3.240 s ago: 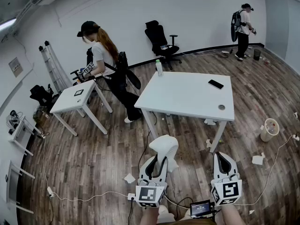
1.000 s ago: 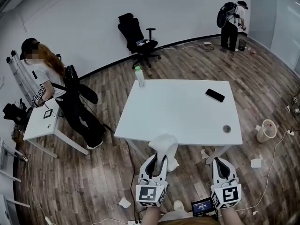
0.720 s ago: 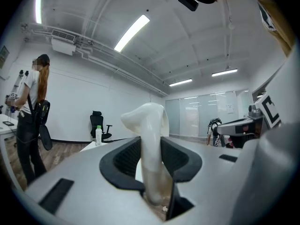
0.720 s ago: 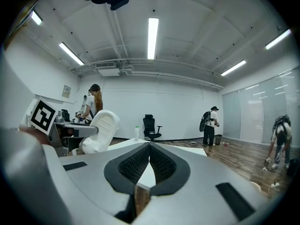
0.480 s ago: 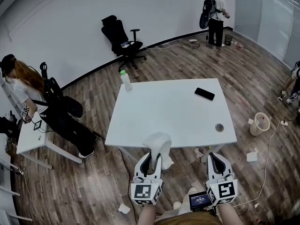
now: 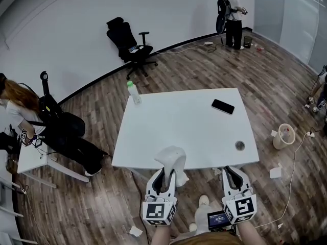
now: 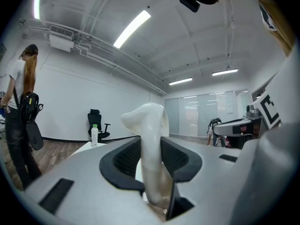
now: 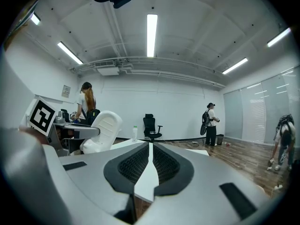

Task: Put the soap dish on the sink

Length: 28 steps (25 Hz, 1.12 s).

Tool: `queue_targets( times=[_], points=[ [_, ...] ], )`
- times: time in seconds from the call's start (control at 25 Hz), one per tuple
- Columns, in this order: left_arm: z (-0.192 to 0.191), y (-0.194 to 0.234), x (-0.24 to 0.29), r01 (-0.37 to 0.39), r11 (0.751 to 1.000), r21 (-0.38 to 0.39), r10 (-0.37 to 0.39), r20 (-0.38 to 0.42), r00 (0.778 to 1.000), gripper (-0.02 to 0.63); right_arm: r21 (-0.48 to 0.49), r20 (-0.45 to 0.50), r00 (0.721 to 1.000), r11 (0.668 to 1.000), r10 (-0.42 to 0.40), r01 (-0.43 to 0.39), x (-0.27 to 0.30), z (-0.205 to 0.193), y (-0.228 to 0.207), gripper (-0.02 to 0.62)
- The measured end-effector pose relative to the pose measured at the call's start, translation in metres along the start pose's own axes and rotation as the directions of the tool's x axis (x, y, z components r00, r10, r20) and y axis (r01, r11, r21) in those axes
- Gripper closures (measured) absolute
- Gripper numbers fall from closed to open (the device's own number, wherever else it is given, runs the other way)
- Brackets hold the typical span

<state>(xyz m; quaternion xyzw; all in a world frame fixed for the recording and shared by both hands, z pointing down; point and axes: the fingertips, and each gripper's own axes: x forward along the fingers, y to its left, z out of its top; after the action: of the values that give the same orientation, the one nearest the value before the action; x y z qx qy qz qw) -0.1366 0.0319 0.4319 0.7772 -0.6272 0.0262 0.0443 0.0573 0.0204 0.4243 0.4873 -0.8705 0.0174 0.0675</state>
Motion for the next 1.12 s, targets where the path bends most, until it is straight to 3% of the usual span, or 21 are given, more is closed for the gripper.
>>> queue_targets(
  times=[0.72, 1.12],
  points=[
    [0.008, 0.012, 0.138, -0.027, 0.999, 0.031, 0.028, -0.036, 0.999, 0.477, 0.032, 0.022, 0.999, 0.998, 0.048, -0.049, 0.123, 0.009, -0.086, 0.584],
    [0.0, 0.028, 0.189, 0.029, 0.999, 0.026, -0.027, -0.082, 0.996, 0.477, 0.016, -0.012, 0.999, 0.999, 0.045, -0.045, 0.178, 0.007, -0.095, 0.584]
  ],
)
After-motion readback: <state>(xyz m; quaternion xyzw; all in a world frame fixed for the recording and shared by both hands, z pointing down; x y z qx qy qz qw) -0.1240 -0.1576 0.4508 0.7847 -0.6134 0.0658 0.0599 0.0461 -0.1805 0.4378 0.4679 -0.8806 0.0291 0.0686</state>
